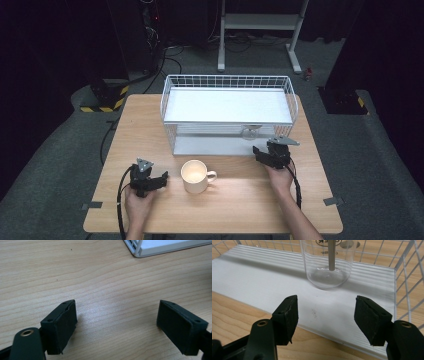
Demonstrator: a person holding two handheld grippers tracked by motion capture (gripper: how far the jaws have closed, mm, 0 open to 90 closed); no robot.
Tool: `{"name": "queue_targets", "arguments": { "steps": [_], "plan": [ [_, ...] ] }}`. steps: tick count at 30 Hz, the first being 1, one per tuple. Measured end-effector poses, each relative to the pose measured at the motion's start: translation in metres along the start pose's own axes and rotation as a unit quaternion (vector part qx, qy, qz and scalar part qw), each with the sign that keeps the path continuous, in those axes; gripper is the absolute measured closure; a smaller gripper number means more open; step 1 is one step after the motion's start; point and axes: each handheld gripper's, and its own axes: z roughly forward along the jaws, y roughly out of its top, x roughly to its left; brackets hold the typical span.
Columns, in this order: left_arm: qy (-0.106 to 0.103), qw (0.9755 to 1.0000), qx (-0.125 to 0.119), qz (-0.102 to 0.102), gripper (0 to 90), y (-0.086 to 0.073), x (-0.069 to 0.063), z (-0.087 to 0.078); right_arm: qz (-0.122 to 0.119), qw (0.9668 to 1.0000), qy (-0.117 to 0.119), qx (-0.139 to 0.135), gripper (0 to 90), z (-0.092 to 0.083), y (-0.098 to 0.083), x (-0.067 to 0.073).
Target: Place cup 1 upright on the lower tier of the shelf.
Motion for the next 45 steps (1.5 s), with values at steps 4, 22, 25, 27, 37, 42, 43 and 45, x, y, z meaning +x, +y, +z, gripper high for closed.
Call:
{"name": "queue_targets", "arguments": {
  "steps": [4, 22, 25, 27, 37, 42, 43, 45],
  "plan": [
    [0.000, 1.0000, 0.000, 0.000, 16.8, 0.000, 0.000, 0.000, 0.006, 1.0000, 0.000, -0.003, 35.8, -0.003, -0.001, -0.002],
    [0.000, 1.0000, 0.000, 0.000, 16.8, 0.000, 0.000, 0.000, 0.007, 0.9999, 0.005, -0.013, 35.5, -0.020, -0.008, -0.005],
    [0.000, 1.0000, 0.000, 0.000, 16.8, 0.000, 0.000, 0.000, 0.006, 0.9999, 0.007, -0.012, 35.5, -0.023, -0.009, -0.005],
    [0.000, 1.0000, 0.000, 0.000, 16.8, 0.000, 0.000, 0.000, 0.008, 0.9999, 0.007, -0.013, 35.5, -0.025, -0.010, -0.005],
    [0.000, 1.0000, 0.000, 0.000, 16.8, 0.000, 0.000, 0.000, 0.011, 0.9997, 0.008, -0.022, 35.5, -0.035, -0.016, -0.011],
    [0.000, 1.0000, 0.000, 0.000, 16.8, 0.000, 0.000, 0.000, 0.012, 0.9996, 0.009, -0.025, 35.5, -0.038, -0.017, -0.011],
    [0.000, 1.0000, 0.000, 0.000, 16.8, 0.000, 0.000, 0.000, 0.013, 0.9996, 0.009, -0.025, 35.5, -0.039, -0.018, -0.011],
    [0.000, 1.0000, 0.000, 0.000, 16.8, 0.000, 0.000, 0.000, 0.016, 0.9995, 0.010, -0.024, 35.5, -0.040, -0.018, -0.010]
  ]
}}
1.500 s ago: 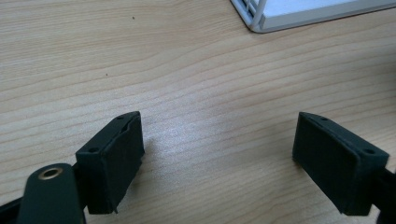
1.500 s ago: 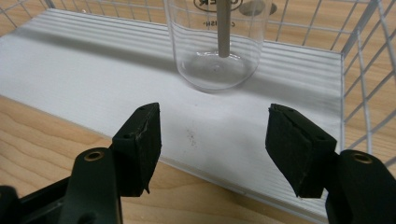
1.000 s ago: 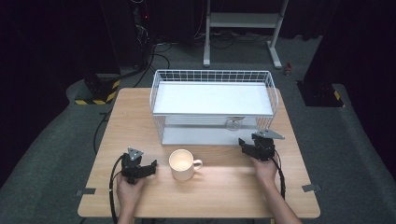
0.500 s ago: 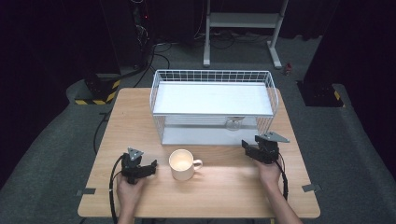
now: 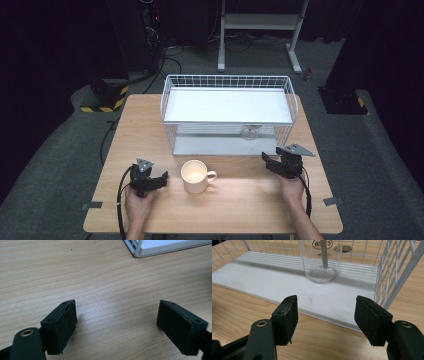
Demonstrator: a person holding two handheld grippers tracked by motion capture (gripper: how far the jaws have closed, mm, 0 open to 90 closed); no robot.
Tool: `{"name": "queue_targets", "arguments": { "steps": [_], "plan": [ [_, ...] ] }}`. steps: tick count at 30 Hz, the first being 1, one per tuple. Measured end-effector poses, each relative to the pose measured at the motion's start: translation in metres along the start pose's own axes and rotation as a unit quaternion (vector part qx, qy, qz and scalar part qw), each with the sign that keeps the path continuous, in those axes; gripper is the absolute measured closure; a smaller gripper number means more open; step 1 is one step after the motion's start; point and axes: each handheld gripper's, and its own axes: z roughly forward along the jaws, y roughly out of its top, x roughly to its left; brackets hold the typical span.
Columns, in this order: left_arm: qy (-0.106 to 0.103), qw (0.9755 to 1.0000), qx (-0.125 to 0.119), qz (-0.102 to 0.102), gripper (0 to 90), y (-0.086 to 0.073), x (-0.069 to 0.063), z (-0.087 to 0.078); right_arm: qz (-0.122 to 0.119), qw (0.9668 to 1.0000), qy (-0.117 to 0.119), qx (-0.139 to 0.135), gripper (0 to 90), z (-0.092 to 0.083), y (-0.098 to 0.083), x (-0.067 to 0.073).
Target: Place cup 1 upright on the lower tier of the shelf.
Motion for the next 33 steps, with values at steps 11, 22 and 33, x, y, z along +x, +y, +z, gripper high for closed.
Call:
{"name": "queue_targets", "arguments": {
  "steps": [11, 22, 33],
  "plan": [
    [0.000, 1.0000, 0.000, 0.000, 16.8, 0.000, 0.000, 0.000, -0.004, 0.9999, 0.007, -0.006, 35.4, -0.009, -0.004, 0.003],
    [0.000, 1.0000, 0.000, 0.000, 16.8, 0.000, 0.000, 0.000, -0.002, 0.9999, 0.010, -0.012, 35.3, -0.020, -0.008, 0.001],
    [0.000, 1.0000, 0.000, 0.000, 16.8, 0.000, 0.000, 0.000, -0.006, 0.9998, 0.010, -0.015, 34.8, -0.026, -0.012, 0.000]
  ]
}}
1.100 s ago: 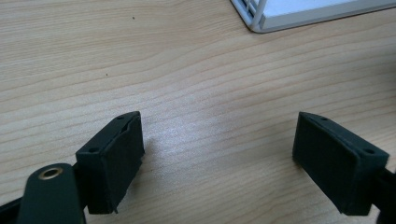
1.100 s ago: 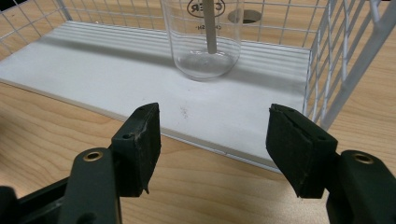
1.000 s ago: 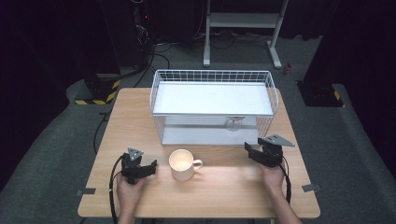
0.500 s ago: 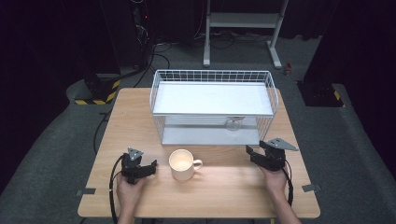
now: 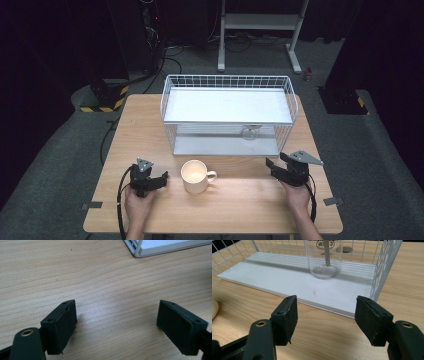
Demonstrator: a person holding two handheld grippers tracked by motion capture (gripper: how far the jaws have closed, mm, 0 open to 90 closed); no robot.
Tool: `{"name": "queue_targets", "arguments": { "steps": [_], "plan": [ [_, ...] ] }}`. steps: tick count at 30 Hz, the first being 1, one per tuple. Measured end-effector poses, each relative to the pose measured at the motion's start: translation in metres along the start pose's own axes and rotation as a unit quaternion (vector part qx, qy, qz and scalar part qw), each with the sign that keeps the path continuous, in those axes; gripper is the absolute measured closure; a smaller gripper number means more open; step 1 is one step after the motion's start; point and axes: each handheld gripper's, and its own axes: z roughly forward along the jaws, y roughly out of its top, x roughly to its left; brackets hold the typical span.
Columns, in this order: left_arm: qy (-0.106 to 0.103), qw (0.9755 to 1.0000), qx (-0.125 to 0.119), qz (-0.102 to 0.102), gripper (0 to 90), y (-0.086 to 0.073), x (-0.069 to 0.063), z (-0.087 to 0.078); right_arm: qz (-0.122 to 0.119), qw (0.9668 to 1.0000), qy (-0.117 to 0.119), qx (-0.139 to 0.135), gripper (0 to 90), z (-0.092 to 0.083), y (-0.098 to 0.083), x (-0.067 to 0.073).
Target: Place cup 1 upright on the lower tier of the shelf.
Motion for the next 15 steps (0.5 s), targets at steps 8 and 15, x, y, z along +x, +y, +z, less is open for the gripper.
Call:
{"name": "queue_targets", "arguments": {
  "steps": [8, 15],
  "plan": [
    [0.000, 1.0000, 0.000, 0.000, 16.8, 0.000, 0.000, 0.000, 0.002, 1.0000, 0.004, -0.003, 34.6, -0.009, -0.005, -0.002],
    [0.000, 1.0000, 0.000, 0.000, 16.8, 0.000, 0.000, 0.000, 0.010, 0.9999, 0.003, -0.008, 34.4, -0.016, -0.011, -0.005]
  ]
}}
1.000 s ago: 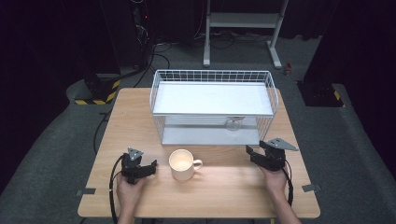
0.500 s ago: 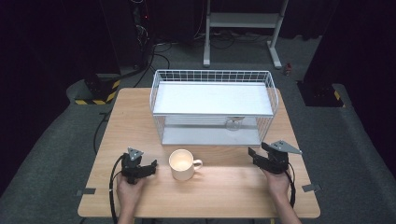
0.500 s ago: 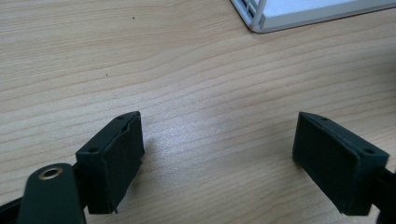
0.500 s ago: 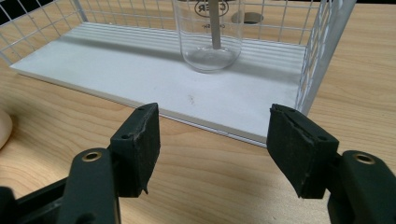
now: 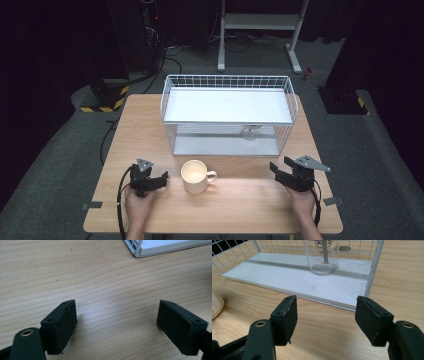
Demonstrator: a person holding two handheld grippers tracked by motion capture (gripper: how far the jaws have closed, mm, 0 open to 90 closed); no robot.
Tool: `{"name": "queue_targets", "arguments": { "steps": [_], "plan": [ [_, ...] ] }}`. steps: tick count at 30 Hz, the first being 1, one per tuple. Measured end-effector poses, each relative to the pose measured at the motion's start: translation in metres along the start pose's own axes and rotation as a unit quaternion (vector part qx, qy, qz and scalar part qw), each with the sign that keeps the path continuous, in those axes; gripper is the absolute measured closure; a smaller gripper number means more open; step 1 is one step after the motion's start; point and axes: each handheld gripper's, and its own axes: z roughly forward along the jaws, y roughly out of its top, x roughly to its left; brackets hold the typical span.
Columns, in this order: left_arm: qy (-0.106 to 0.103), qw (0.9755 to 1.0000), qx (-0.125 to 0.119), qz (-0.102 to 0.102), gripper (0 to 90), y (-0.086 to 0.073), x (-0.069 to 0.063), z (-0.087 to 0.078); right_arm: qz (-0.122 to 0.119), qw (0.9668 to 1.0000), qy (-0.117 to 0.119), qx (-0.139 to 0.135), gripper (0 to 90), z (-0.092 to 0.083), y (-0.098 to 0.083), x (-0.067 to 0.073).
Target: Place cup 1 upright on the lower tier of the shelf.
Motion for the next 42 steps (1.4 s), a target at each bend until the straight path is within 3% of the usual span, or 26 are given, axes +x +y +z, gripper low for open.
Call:
{"name": "queue_targets", "arguments": {
  "steps": [26, 32, 37, 42],
  "plan": [
    [0.000, 1.0000, 0.000, 0.000, 16.8, 0.000, 0.000, 0.000, 0.010, 0.9997, -0.012, 0.019, 33.7, -0.013, -0.030, -0.011],
    [0.000, 1.0000, 0.000, 0.000, 16.8, 0.000, 0.000, 0.000, 0.008, 0.9991, -0.020, 0.037, 33.2, -0.013, -0.037, -0.014],
    [0.001, 1.0000, 0.000, 0.000, 17.0, 0.000, 0.000, 0.000, -0.011, 0.9968, -0.036, 0.071, 32.8, -0.013, -0.041, -0.014],
    [0.000, 1.0000, 0.000, 0.000, 17.0, 0.000, 0.000, 0.000, -0.028, 0.9942, -0.057, 0.087, 33.0, -0.010, -0.045, -0.018]
  ]
}}
